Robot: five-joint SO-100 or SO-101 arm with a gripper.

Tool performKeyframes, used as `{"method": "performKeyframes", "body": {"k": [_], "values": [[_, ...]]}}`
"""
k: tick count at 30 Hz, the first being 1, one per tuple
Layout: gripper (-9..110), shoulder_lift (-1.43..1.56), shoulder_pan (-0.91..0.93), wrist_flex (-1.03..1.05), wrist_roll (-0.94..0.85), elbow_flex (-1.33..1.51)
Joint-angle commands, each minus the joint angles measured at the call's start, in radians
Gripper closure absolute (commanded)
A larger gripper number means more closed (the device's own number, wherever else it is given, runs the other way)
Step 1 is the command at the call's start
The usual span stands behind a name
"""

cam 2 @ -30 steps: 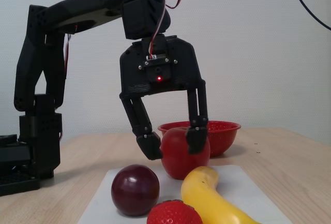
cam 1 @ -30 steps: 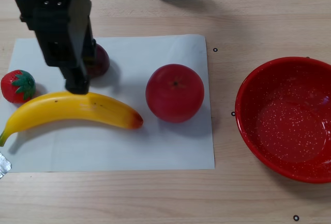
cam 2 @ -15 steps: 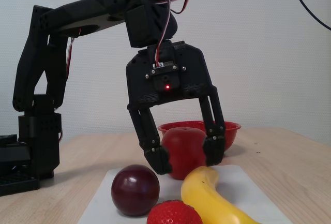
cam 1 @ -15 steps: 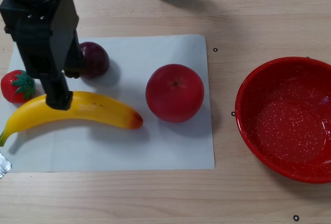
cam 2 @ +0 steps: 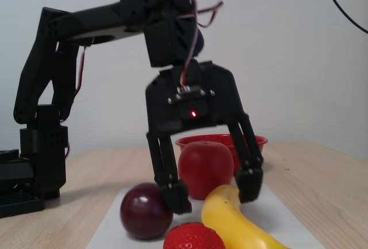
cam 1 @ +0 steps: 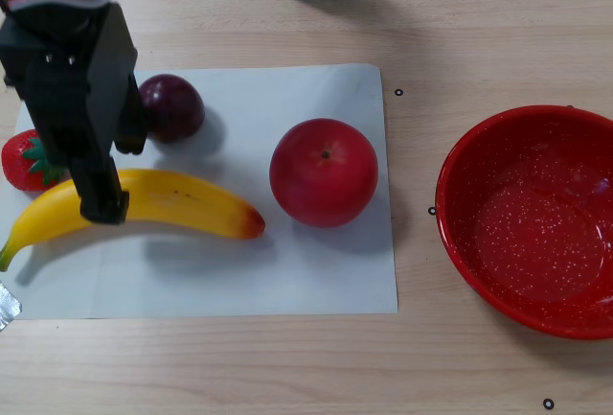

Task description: Grasp the banana and put it in the red bowl.

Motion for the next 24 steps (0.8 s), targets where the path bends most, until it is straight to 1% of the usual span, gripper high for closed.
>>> {"method": "performKeyframes", "body": {"k": [1,5,13,24], "values": [[68,0.057,-0.008,-0.015,0.009,-0.112],[62,0.043,0.0,-0.005,0.008,-0.115],[58,0.003,0.014,-0.023,0.008,-0.124],[57,-0.057,0.037,-0.06,-0.003,-0.147]]}}
